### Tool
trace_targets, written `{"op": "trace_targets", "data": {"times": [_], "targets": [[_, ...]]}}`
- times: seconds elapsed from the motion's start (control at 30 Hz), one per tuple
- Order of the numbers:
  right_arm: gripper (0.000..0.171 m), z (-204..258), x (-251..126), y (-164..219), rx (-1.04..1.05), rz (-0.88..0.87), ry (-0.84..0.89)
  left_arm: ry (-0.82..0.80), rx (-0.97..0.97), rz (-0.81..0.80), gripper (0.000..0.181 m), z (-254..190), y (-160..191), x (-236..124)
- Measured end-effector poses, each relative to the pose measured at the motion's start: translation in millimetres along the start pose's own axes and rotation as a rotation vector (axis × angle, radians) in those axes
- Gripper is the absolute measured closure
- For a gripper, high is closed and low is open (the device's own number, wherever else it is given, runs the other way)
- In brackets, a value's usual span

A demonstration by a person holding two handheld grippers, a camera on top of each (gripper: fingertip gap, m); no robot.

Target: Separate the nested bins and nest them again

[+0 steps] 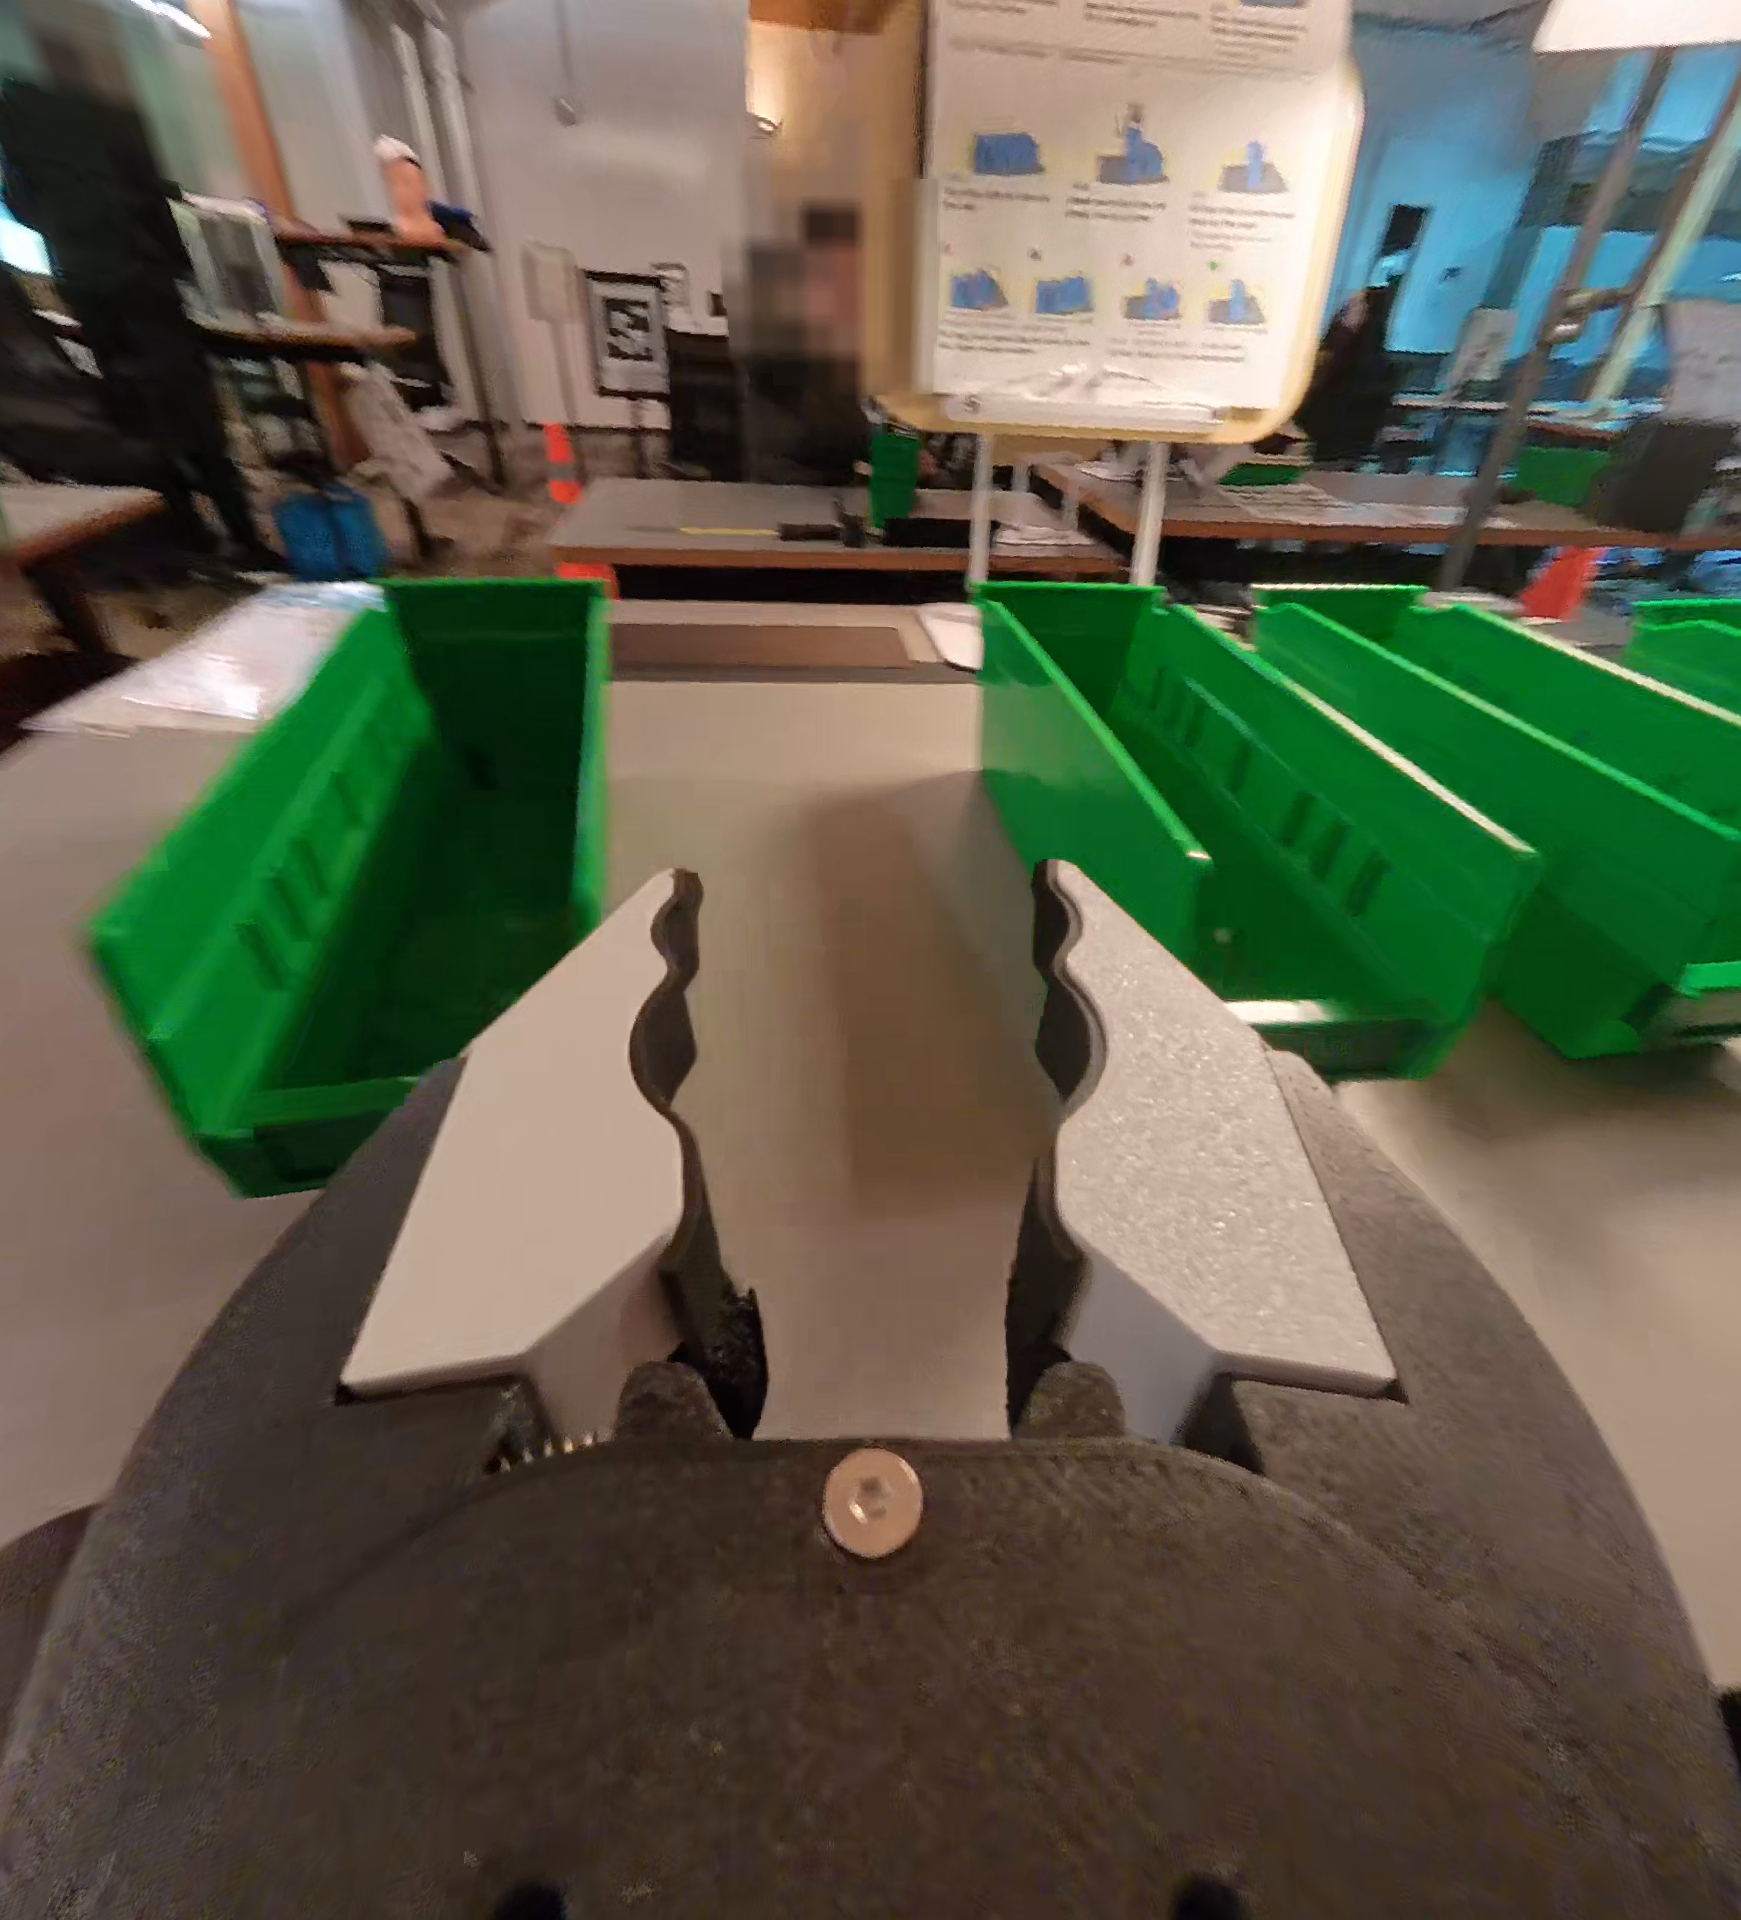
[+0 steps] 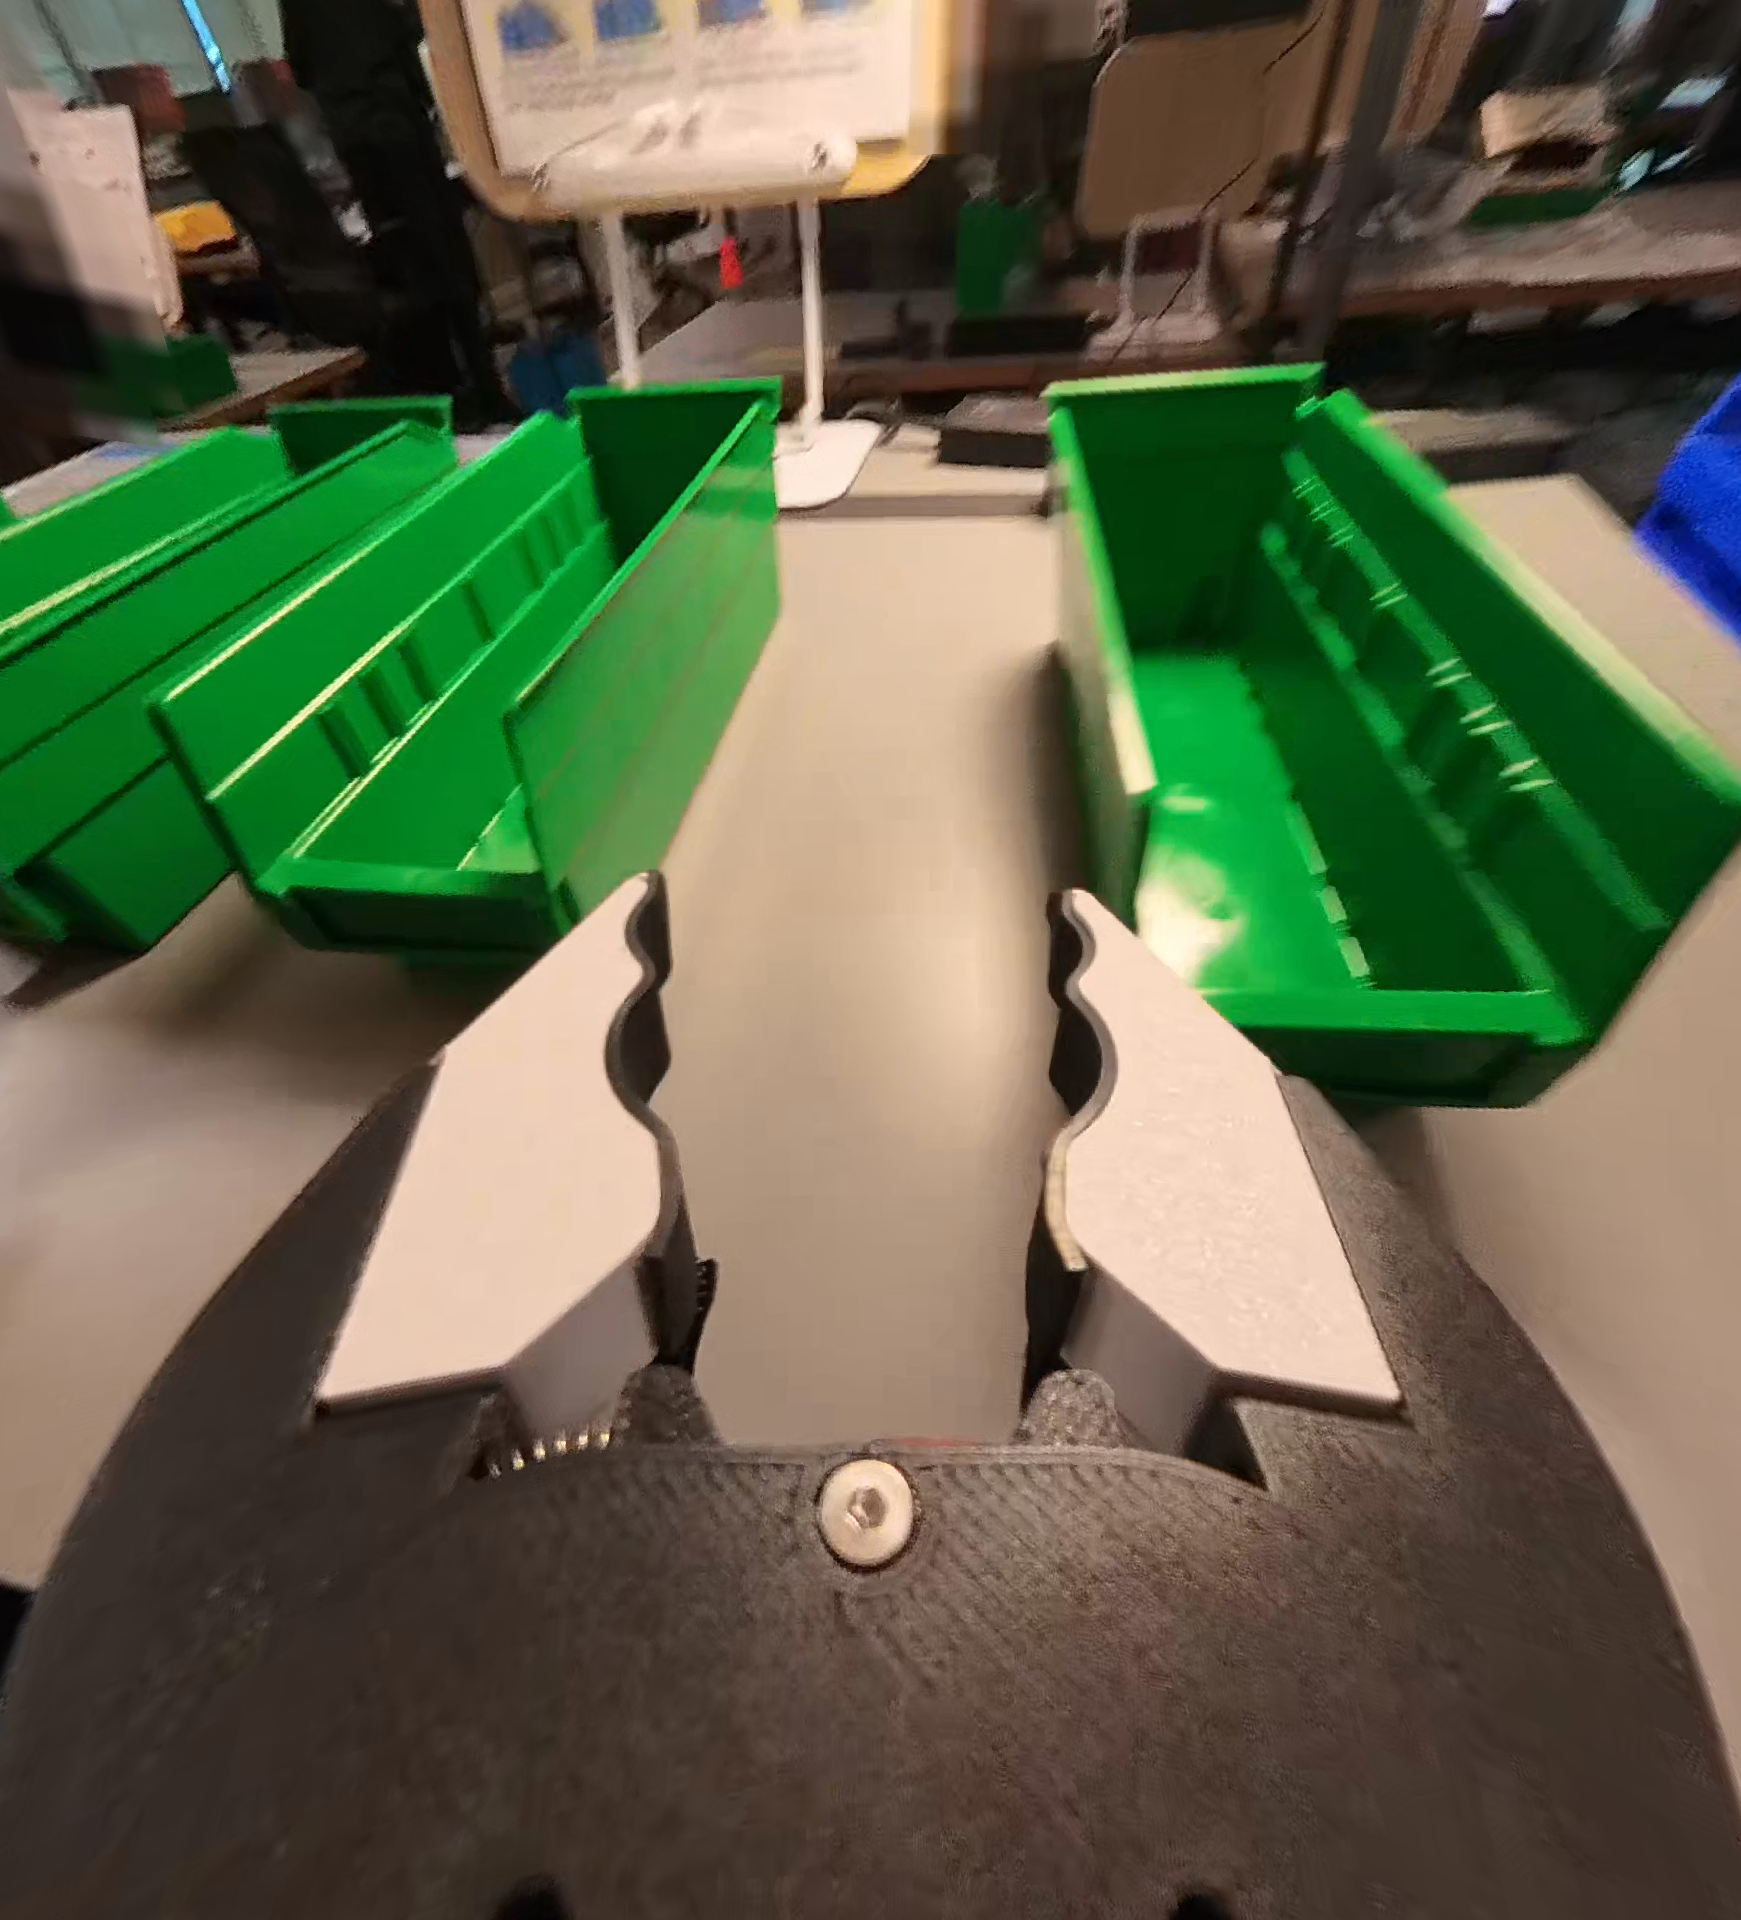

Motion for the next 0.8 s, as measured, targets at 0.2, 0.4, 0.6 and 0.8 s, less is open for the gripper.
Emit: {"op": "trace_targets", "data": {"times": [0.2,0.4,0.6,0.8], "targets": [[0.095,-41.6,-6.8,-18.7,-0.057,0.017,0.073,-0.207,0.068,0.016,0.102,51.7,-1.6,6.1],[0.094,-59.0,16.7,-5.5,-0.045,0.097,0.068,-0.233,0.15,0.144,0.106,65.2,26.3,37.7],[0.12,-66.5,36.4,2.7,-0.024,0.136,0.059,-0.315,0.262,0.207,0.117,69.7,45.9,69.3],[0.161,-62.1,45.0,4.3,-0.044,0.144,0.042,-0.342,0.288,0.187,0.16,72.2,45.4,92.6]]}}
Point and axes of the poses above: each gripper's, where its closed fingertips meet, x out along the fingers, y out of its underside, z = x × y across the jaws, the point moved 4 cm from there along -x, back along the fingers, and after that the axes turned 10 degrees about -y, right-handed, at the moved point
